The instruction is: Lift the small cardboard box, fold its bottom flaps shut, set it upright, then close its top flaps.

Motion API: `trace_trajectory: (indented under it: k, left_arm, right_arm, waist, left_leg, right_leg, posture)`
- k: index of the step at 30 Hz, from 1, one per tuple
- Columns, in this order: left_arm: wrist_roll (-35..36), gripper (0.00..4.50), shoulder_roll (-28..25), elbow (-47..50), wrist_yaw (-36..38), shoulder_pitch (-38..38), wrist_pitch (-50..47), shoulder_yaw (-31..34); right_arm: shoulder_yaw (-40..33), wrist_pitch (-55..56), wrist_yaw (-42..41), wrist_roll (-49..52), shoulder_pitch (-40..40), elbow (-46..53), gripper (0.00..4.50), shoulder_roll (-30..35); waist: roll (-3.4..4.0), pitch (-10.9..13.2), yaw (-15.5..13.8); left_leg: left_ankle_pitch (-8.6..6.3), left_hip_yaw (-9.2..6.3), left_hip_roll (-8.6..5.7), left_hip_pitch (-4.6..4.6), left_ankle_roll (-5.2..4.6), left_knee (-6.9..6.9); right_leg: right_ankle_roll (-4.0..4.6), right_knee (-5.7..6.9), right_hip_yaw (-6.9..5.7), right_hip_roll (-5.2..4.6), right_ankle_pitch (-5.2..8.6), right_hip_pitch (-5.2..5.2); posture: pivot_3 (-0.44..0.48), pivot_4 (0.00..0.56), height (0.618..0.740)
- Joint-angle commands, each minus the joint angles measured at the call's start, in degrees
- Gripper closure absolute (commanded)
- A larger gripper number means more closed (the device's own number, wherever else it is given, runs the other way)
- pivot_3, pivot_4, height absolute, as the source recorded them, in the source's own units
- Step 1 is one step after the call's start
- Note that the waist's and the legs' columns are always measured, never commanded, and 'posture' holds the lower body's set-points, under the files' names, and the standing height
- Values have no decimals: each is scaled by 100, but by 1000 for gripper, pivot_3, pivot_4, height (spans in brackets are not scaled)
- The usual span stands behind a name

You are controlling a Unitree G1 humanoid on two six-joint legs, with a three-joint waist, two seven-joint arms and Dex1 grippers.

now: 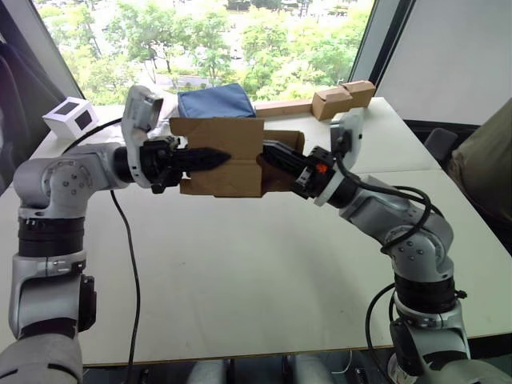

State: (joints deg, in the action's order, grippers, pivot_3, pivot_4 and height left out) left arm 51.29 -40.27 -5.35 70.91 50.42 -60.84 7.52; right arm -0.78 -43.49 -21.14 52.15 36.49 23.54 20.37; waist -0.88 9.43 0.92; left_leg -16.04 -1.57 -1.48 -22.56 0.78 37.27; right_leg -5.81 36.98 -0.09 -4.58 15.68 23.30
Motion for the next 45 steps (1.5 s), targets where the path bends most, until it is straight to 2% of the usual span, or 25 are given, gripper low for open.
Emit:
trace_trajectory:
  k: [1,6,10,16,20,29,45]
  left_arm:
    - [112,4500,-77,156,34,87,14,112]
    - [42,4500,-93,42,32,133,72,105]
    - [12,4500,-138,-6,65,128,108,113]
    - [-12,4500,-141,-85,97,181,147,76]
    - [-64,4500,-138,-151,163,246,181,32]
    - [-64,4500,-113,-166,225,362,159,-5]
    - [62,4500,-59,44,169,355,51,23]
  right_arm:
    - [22,130,-63,-37,153,179,4466,-138]
    - [-103,126,-194,-36,44,213,4466,-46]
    - [-437,104,-392,-138,-68,433,4466,567]
    - [-1098,-303,-675,572,-262,645,4466,1376]
    - [-1117,-553,-780,737,-716,813,4466,1703]
    - [-602,-472,-692,334,-1127,1018,4466,1601]
    - [-46,-285,-704,-20,-421,731,4466,839]
  waist:
    - [0,0,1]
    - [0,0,-10]
    - [0,0,-20]
    - [0,0,-16]
    - [-2,1,-16]
    - [-2,1,-15]
    - [-2,1,-19]
  left_leg:
    - [0,0,0,0,0,0]
    - [0,0,0,0,0,0]
    - [0,0,-3,-1,0,2]
    - [-1,0,-1,-1,-1,1]
    - [-1,0,0,-1,-2,1]
    - [-1,1,1,-1,-2,2]
    - [-1,0,0,-1,-1,5]
  right_leg:
    - [0,0,0,0,0,0]
    - [0,0,0,0,0,1]
    - [0,0,0,-3,0,-1]
    - [0,-2,0,-1,0,-1]
    - [0,-3,0,-1,0,-1]
    - [0,-3,0,0,0,-1]
    - [0,-2,0,-1,0,-1]
  posture:
    - [0,150,737]
    - [0,150,737]
    - [0,150,737]
    - [0,150,737]
    - [0,150,737]
    - [0,150,737]
    - [0,150,737]
